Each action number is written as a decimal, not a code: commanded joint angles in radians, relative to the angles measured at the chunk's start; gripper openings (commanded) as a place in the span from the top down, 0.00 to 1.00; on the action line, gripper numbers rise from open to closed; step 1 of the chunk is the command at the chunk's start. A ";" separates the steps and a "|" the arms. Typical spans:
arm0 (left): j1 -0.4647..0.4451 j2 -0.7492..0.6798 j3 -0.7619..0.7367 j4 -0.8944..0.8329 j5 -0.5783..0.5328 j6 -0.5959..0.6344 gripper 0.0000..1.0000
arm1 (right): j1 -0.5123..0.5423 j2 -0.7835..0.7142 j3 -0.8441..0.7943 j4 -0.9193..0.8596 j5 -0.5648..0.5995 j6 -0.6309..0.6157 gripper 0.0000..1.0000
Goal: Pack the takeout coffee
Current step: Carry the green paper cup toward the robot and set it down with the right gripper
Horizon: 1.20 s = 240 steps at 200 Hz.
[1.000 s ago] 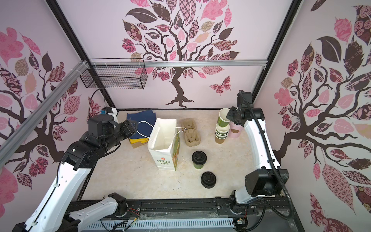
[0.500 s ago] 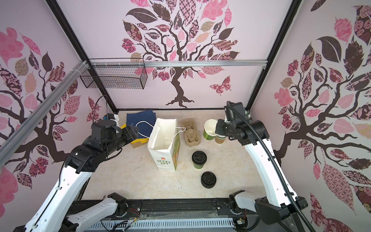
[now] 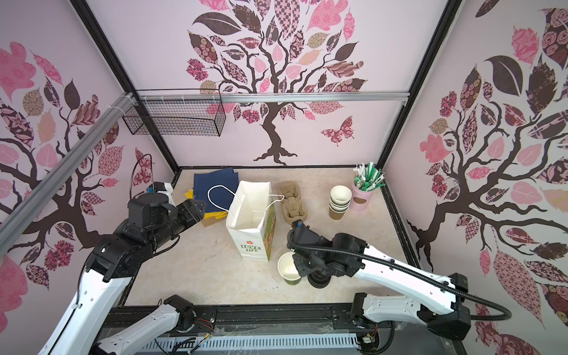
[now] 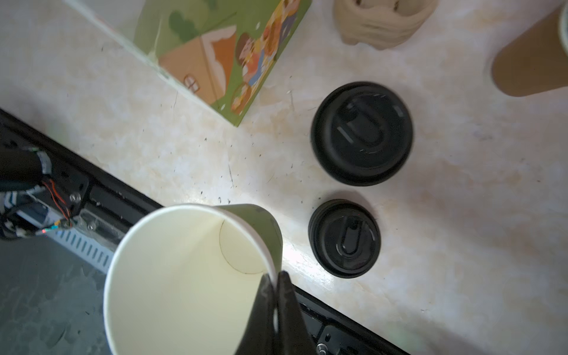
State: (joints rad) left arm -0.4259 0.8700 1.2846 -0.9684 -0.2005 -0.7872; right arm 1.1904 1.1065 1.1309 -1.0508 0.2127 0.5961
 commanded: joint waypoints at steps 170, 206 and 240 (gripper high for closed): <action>0.003 -0.233 -0.282 -0.130 -0.114 -0.220 0.42 | 0.011 0.138 -0.266 0.411 0.055 0.126 0.98; 0.003 -0.229 -0.288 -0.118 -0.106 -0.222 0.42 | -0.003 0.144 -0.272 0.404 0.048 0.134 0.85; 0.003 -0.218 -0.283 -0.097 -0.094 -0.228 0.42 | -0.003 0.122 -0.207 0.347 0.063 0.128 0.60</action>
State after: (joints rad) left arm -0.4259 0.6453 1.0183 -1.0954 -0.3058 -1.0069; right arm 1.1896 1.2331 0.8600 -0.6453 0.2577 0.7082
